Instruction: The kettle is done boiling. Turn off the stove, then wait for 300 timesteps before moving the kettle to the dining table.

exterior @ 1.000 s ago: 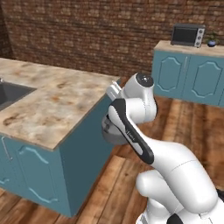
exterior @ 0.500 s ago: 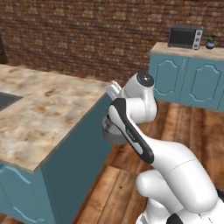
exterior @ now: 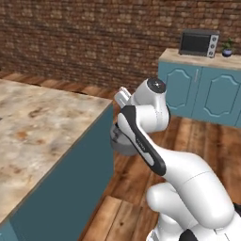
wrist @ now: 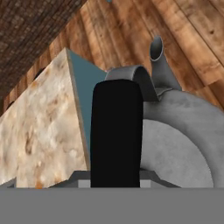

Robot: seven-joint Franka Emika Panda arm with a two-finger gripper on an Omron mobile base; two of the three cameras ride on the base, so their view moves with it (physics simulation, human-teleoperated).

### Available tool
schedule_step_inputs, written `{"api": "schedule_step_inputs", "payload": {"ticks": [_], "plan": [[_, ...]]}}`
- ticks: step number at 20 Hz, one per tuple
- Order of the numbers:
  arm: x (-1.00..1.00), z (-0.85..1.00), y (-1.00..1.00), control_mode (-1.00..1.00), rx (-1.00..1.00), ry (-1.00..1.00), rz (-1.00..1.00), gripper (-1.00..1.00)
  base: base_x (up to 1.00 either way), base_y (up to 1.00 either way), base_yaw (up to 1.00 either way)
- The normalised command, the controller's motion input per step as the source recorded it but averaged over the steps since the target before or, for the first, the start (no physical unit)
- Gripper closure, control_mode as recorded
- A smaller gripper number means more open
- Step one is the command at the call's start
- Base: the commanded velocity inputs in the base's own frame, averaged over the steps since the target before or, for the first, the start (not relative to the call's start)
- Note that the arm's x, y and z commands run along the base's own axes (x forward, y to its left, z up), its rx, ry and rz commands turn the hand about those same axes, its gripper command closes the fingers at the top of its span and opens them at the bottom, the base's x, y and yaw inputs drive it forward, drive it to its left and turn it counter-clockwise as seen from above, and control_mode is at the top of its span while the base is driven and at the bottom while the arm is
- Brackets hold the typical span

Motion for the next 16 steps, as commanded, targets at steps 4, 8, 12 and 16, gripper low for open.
{"api": "schedule_step_inputs", "payload": {"ticks": [4,8,12,16], "plan": [[0.00,0.00,0.00,1.00,0.00,0.00,0.00,1.00,0.69,-0.15,0.00],[0.00,0.00,0.00,1.00,0.00,0.00,0.00,1.00,0.72,-0.15,0.00],[0.00,0.00,0.00,1.00,0.00,0.00,0.00,1.00,0.71,-0.11,0.00],[0.00,0.00,0.00,1.00,0.00,0.00,0.00,1.00,0.65,0.02,0.05]]}}
